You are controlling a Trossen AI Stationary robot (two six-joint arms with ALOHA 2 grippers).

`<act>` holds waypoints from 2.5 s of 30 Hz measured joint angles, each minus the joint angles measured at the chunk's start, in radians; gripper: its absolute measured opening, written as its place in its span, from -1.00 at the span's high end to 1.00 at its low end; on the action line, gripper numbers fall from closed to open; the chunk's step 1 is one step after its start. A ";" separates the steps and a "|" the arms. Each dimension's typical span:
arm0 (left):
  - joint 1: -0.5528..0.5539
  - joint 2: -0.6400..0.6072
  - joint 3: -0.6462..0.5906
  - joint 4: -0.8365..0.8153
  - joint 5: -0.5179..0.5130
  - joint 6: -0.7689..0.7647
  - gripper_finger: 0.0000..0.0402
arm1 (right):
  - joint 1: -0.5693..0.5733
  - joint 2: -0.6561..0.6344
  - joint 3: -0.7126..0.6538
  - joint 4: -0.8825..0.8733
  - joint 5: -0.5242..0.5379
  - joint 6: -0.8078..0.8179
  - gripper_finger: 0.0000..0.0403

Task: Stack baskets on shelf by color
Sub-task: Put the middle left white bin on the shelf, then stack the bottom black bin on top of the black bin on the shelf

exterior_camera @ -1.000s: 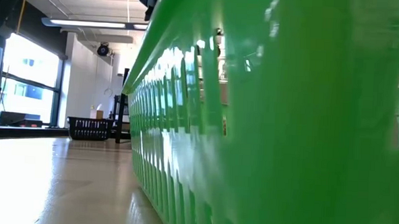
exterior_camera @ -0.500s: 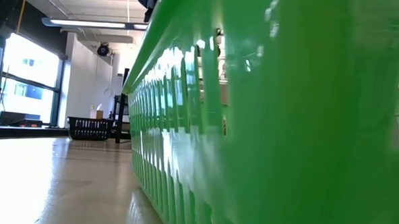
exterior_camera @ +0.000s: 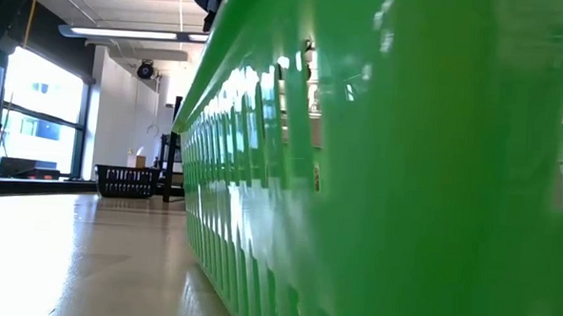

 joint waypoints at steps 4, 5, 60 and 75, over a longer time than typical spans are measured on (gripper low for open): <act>-0.001 0.000 0.000 0.000 -0.008 0.000 0.92 | 0.000 0.000 0.000 0.000 -0.004 0.000 0.71; -0.001 0.000 0.000 0.000 -0.016 0.000 0.91 | 0.000 0.000 0.000 0.000 -0.005 0.000 0.71; -0.107 -0.562 -0.135 -0.104 -0.061 -0.357 0.40 | 0.127 0.000 0.000 -0.091 -0.132 0.206 0.71; -0.304 -0.762 -0.359 -0.054 -0.173 -0.615 0.40 | 0.310 0.000 0.000 -0.338 -0.155 0.456 0.71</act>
